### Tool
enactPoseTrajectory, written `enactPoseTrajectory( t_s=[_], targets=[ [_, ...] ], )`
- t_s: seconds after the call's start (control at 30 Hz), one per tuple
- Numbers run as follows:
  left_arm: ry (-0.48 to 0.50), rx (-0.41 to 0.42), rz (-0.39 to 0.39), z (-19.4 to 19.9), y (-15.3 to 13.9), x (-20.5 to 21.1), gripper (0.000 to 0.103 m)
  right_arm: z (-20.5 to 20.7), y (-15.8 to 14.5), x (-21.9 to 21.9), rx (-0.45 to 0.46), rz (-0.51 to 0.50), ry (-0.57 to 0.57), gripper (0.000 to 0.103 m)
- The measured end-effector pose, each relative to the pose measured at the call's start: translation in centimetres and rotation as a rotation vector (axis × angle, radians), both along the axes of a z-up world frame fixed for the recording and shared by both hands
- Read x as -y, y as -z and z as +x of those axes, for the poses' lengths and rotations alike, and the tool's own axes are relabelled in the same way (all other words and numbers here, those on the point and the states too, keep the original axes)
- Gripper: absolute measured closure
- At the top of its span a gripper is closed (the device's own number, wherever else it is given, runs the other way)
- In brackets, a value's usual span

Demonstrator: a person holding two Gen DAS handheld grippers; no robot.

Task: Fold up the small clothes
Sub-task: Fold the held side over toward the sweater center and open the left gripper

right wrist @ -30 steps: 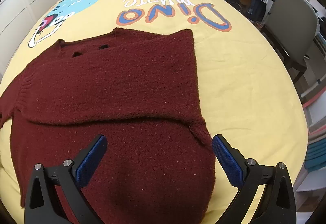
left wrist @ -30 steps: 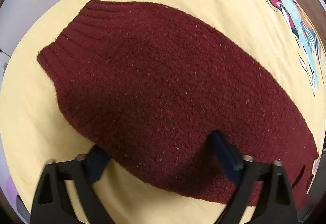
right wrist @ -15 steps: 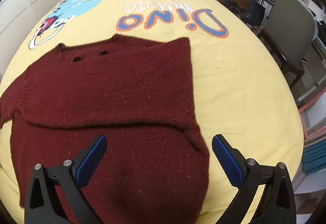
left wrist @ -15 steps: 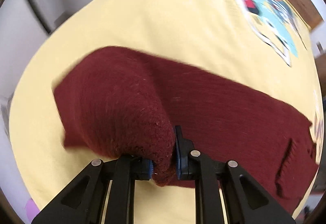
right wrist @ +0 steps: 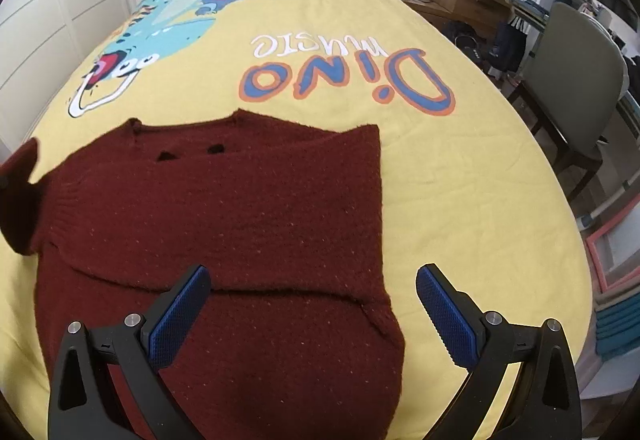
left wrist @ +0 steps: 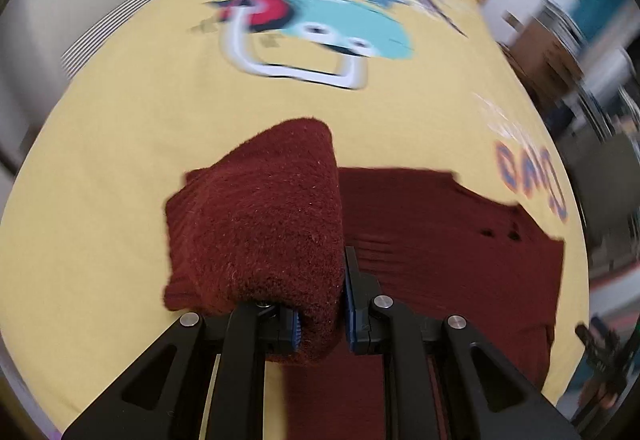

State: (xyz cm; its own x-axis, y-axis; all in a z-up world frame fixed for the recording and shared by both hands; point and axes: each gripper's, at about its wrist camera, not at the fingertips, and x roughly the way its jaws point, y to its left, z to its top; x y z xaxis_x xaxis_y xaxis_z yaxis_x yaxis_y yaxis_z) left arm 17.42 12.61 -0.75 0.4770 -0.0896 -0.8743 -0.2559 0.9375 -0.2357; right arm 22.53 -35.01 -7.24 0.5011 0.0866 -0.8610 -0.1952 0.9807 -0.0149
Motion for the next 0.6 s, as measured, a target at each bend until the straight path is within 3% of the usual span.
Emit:
enactPoseTrajectory(
  t_s=[0.23, 0.37, 0.5, 0.6],
  targets=[
    [0.185, 0.013, -0.035, 6.9, 0.6, 10.5, 0.09, 0.7, -0.9, 0.1, 0.0, -0.003, -0.026, 0.0],
    [0.282, 0.005, -0.058, 8.8, 1.4, 16.2, 0.09, 1.0, -1.1, 0.5, 0.0, 0.0, -0.022, 0.0],
    [0.349, -0.03, -0.033, 9.3, 3.7, 20.7, 0.09, 0.9, -0.5, 1.2, -0.014, 0.015, -0.004, 0.0],
    [0.368, -0.092, 0.009, 9.9, 7.0, 22.9, 0.09, 0.8, 0.3, 1.6, -0.037, 0.017, 0.003, 0.0]
  ],
)
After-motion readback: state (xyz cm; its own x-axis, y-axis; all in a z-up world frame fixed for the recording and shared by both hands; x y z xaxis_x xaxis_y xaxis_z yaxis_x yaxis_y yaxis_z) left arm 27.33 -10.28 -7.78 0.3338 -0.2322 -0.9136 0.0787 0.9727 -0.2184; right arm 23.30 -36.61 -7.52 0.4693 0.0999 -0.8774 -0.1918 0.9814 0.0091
